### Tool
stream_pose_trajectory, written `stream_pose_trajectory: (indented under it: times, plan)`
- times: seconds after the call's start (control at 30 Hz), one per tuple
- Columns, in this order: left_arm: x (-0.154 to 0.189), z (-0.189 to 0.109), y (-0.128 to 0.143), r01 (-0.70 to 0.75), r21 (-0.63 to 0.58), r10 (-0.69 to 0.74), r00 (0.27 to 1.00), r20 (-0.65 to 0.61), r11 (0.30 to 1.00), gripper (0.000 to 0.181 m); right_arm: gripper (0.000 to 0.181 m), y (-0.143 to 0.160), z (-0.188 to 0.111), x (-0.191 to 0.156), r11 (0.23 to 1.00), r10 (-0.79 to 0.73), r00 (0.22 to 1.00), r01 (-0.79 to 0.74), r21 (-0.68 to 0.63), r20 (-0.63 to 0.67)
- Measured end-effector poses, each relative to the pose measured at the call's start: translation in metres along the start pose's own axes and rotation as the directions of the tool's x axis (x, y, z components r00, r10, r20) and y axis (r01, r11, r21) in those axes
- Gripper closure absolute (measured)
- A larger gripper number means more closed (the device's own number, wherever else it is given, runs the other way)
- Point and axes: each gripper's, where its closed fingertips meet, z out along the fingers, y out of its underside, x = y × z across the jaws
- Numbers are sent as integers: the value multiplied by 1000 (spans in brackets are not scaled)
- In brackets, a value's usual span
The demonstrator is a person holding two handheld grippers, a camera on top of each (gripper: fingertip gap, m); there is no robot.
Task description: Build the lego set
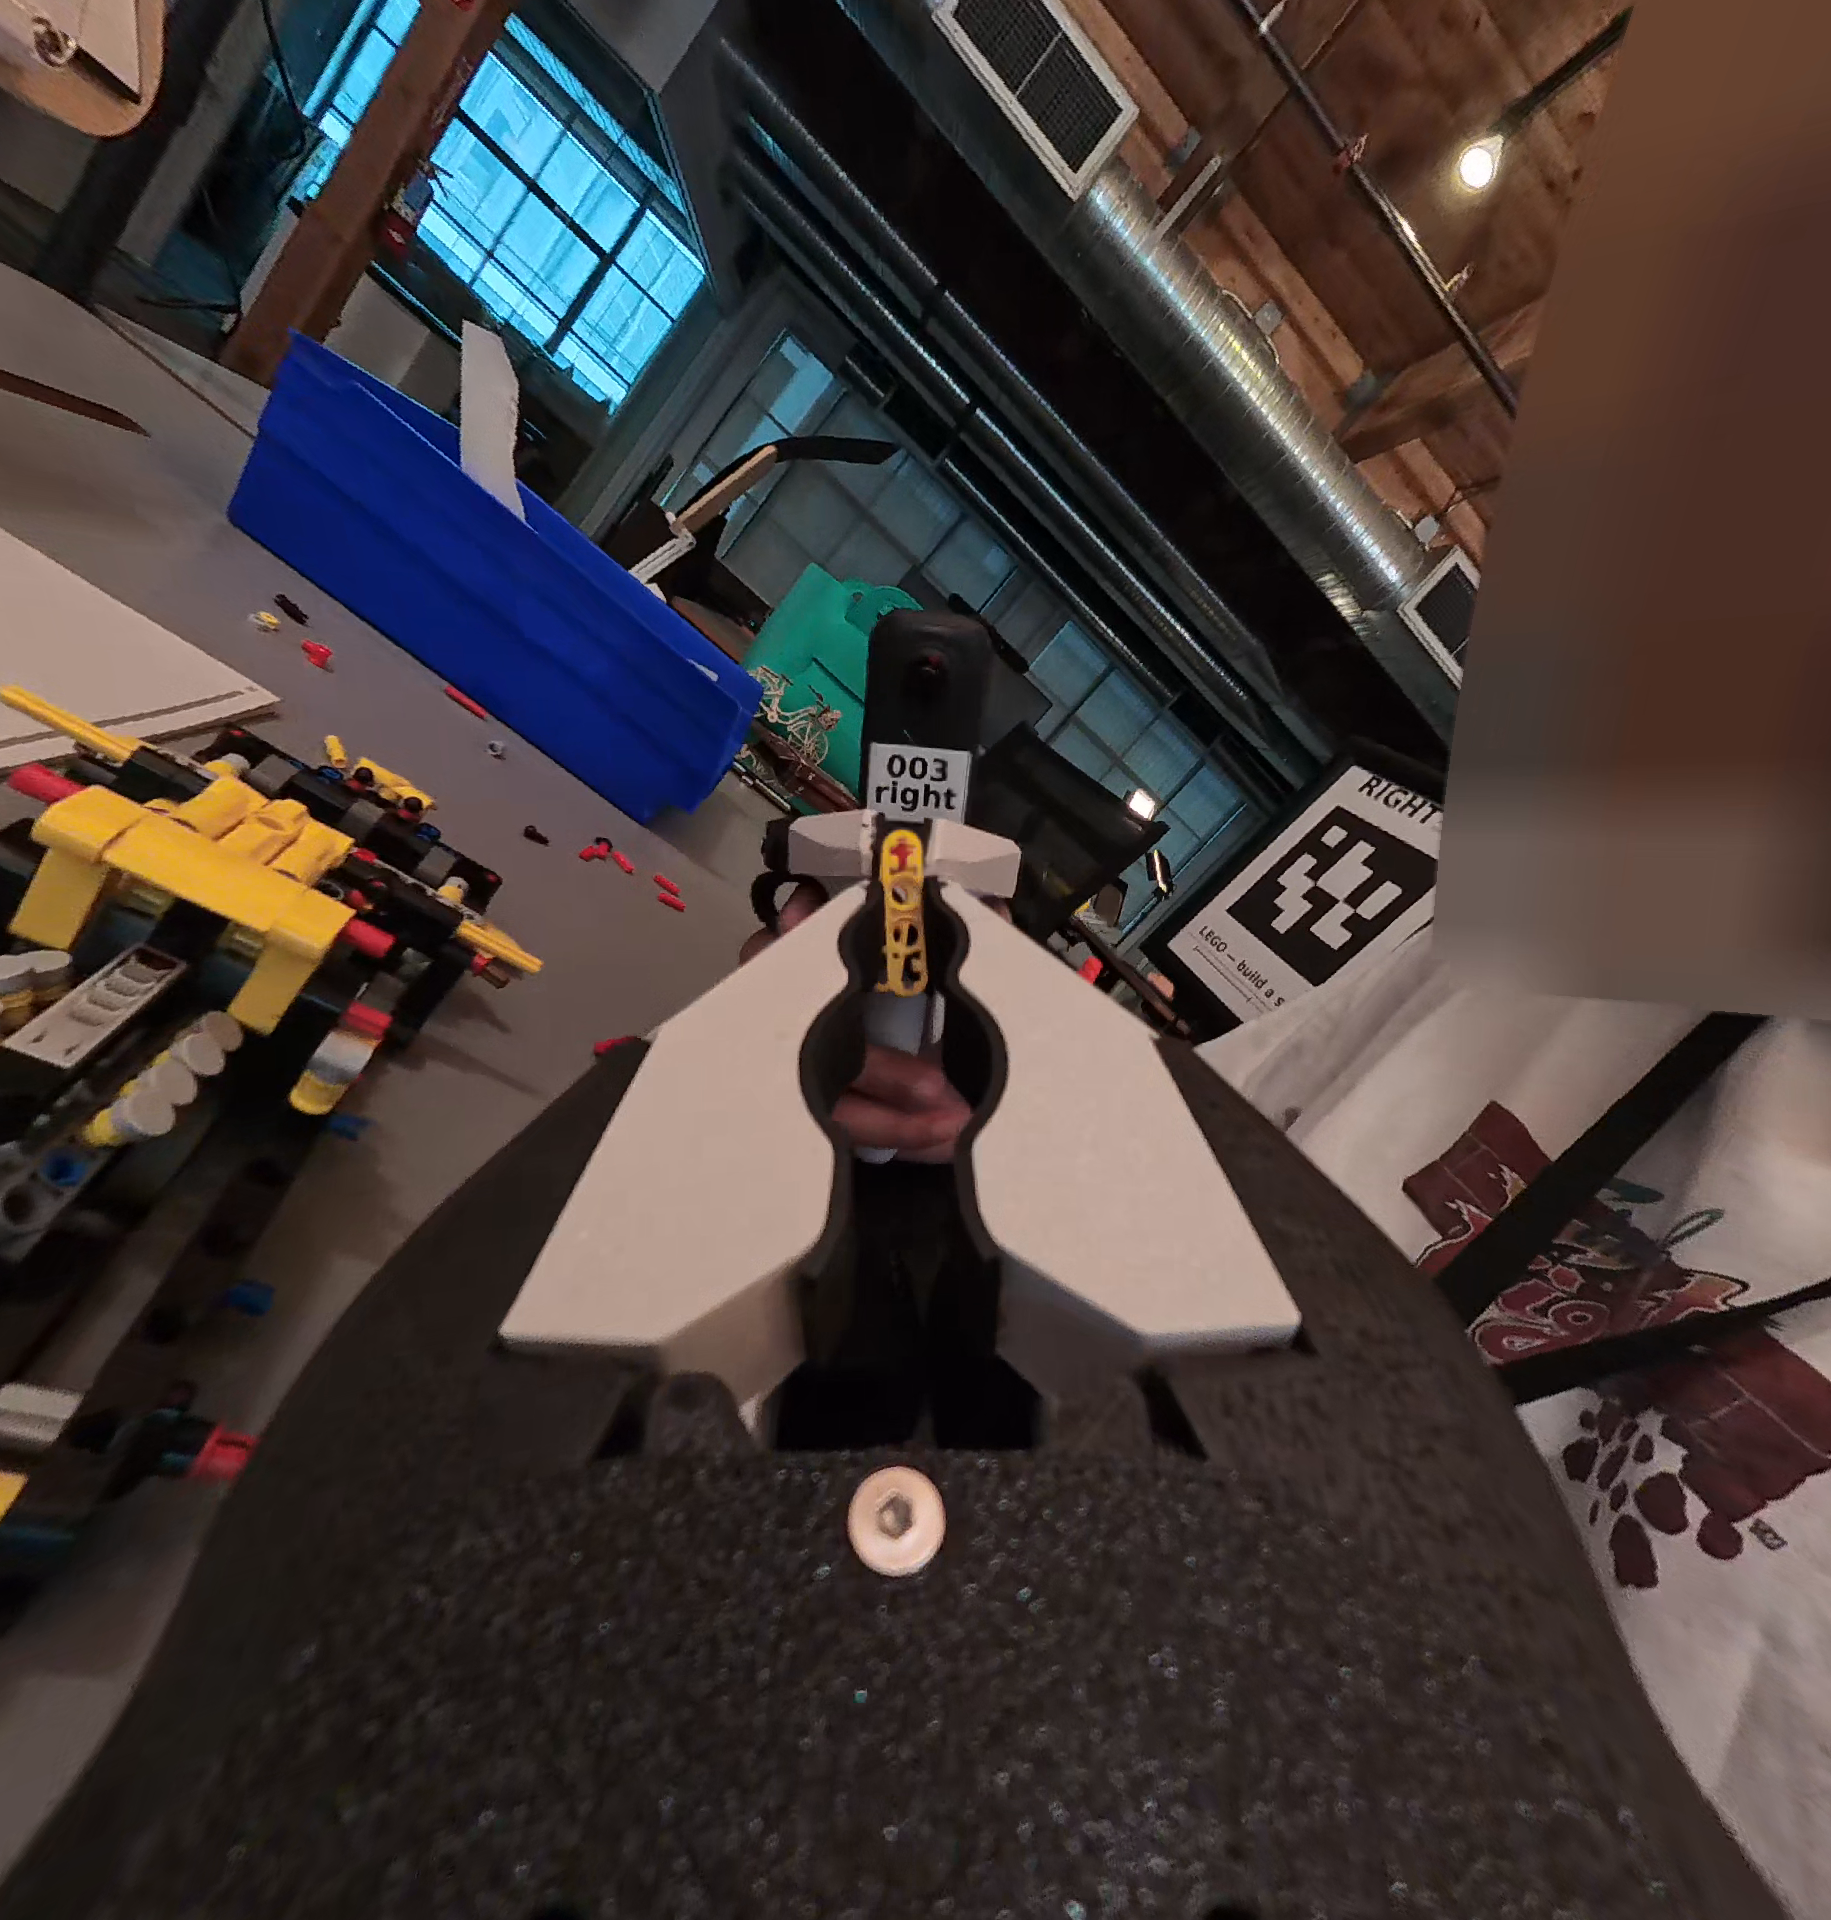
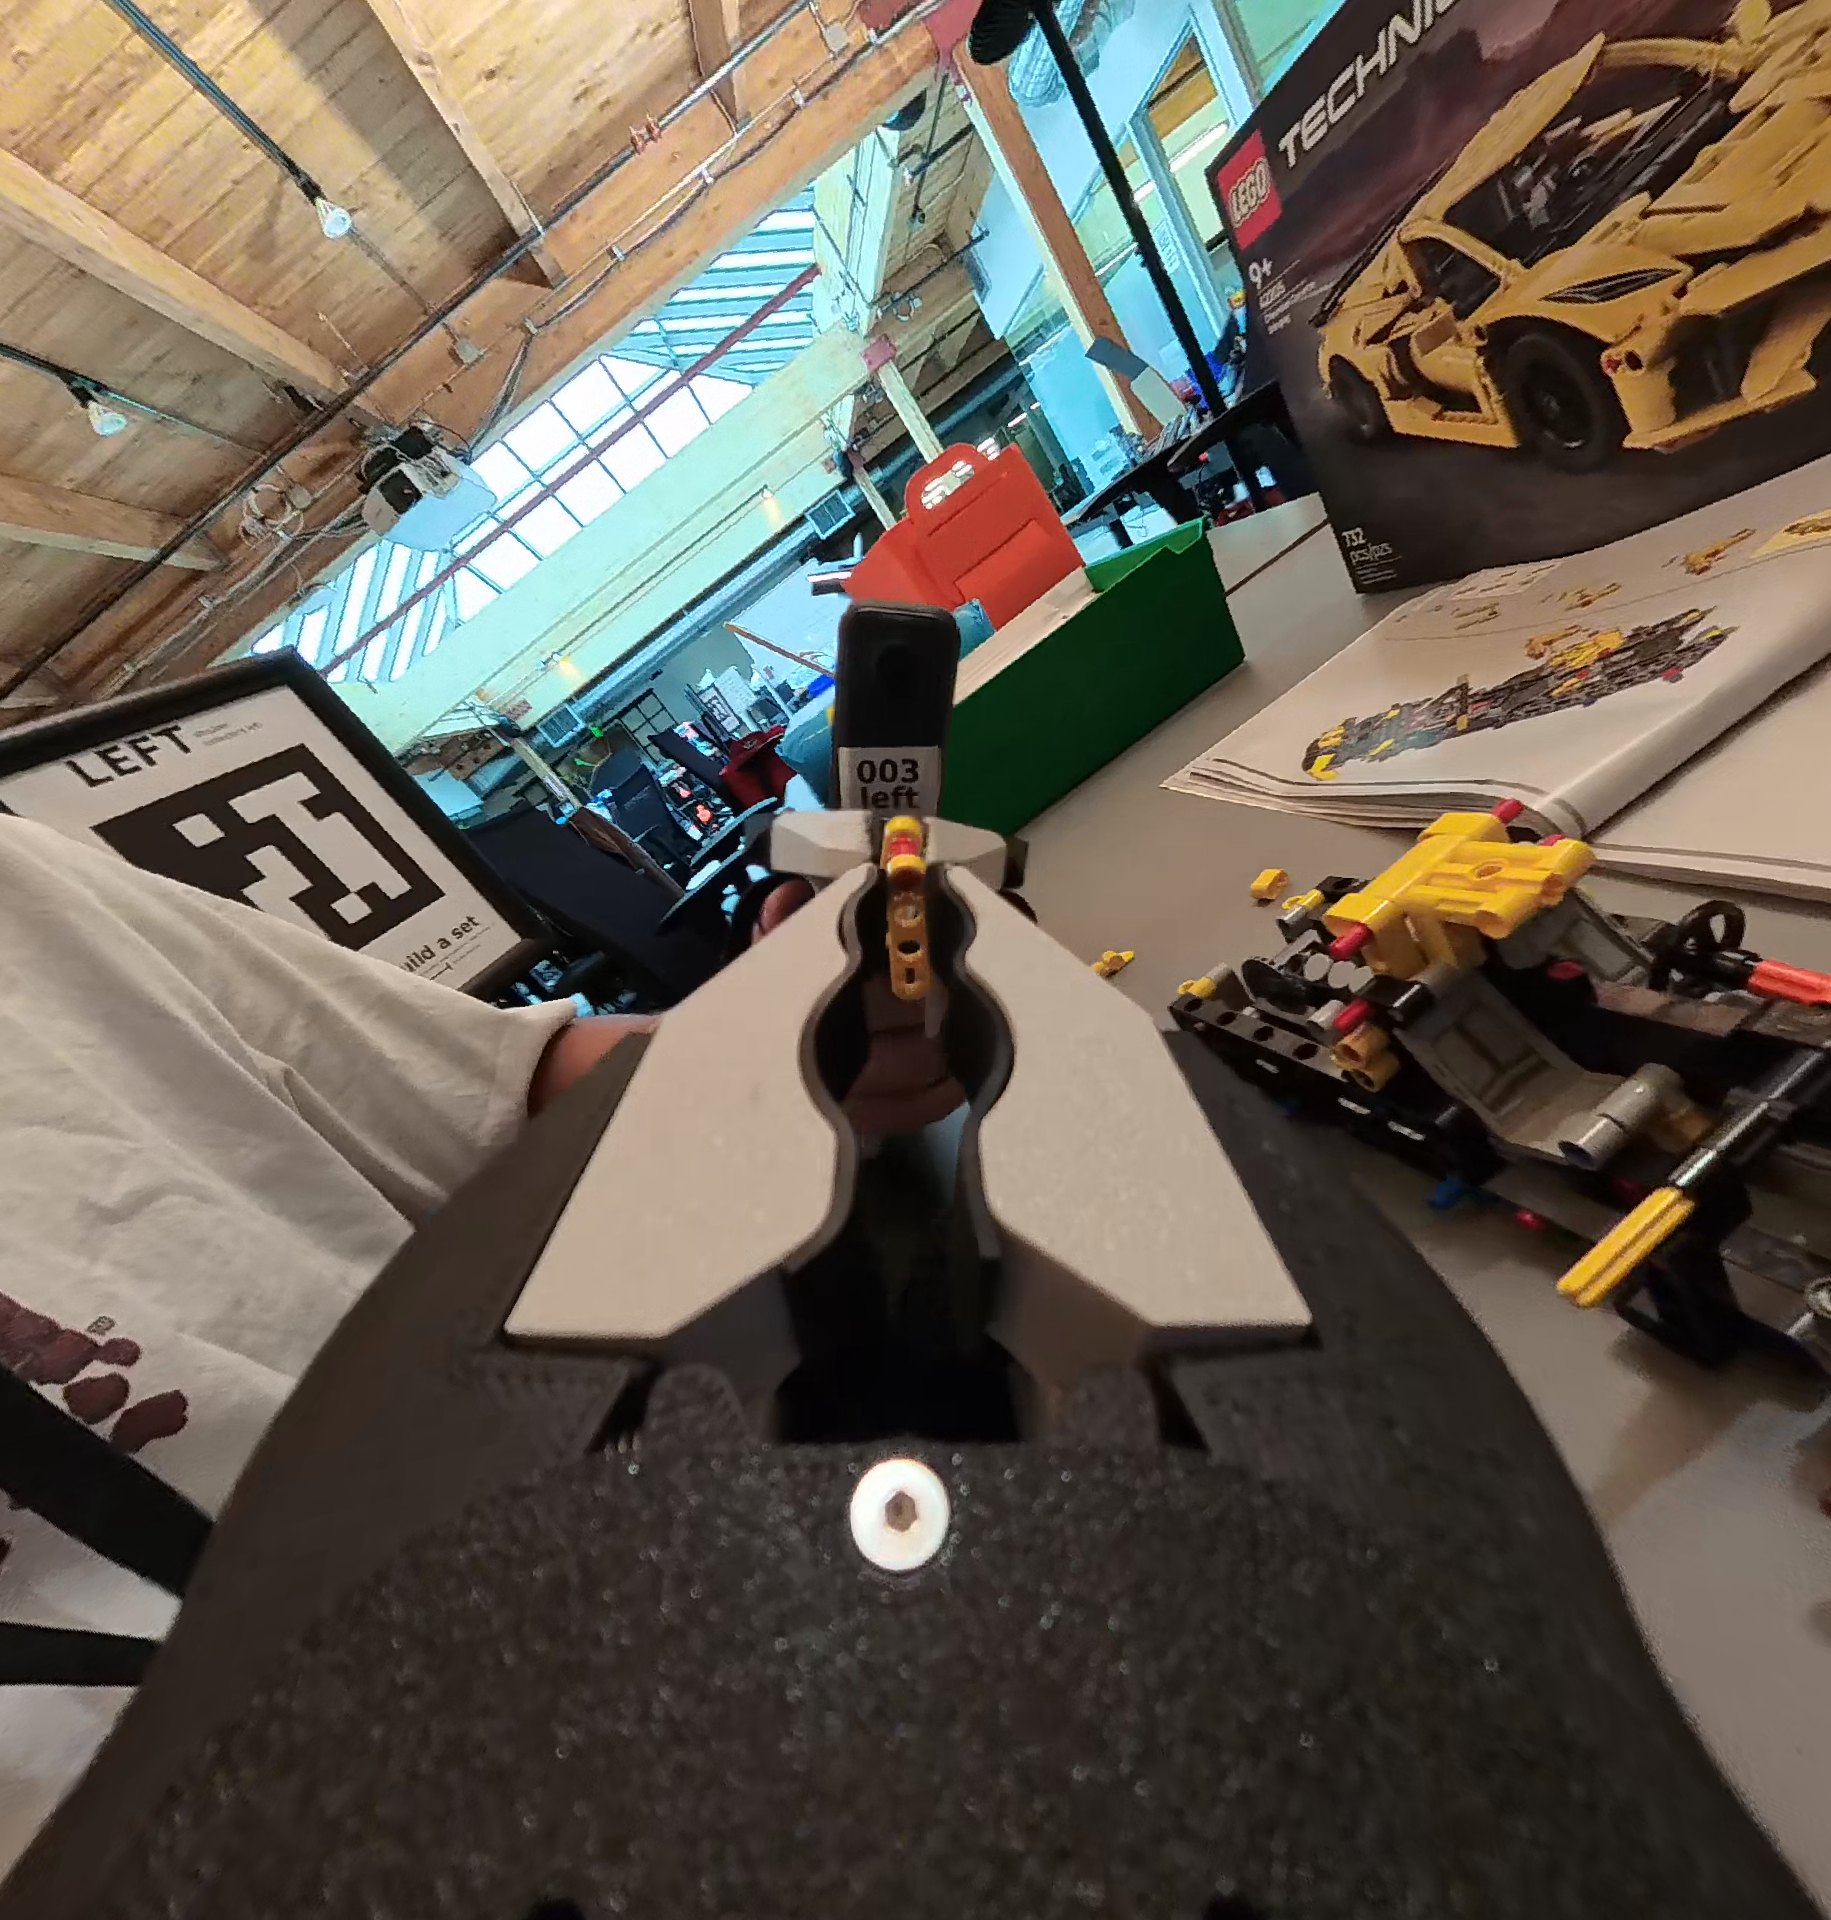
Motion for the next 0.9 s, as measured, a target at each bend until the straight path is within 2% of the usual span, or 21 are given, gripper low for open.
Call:
stream_pose_trajectory:
  times: [0.03, 0.3, 0.47, 0.73, 0.9]
  plan:
    - [1, 0, 1, -17, -13, 17, 1000, -1, 1000, 174, 175, 1, 0, -1, 1000, 18, 1000, -17, -6, 15]
    - [3, -5, 15, -87, -123, 85, 996, -18, 989, 174, 175, 14, 3, -5, 994, 85, 994, -80, -79, 62]
    - [4, -15, 32, -144, -293, 128, 989, -72, 945, 174, 175, 31, 6, -9, 980, 61, 996, -47, -192, 69]
    - [-6, -33, 55, -325, -544, 289, 945, -153, 773, 174, 175, 58, 14, -3, 933, -19, 1000, 24, -359, 18]
    - [-14, -42, 72, -463, -644, 404, 880, -250, 609, 174, 175, 76, 13, 1, 837, -127, 992, 110, -536, 5]
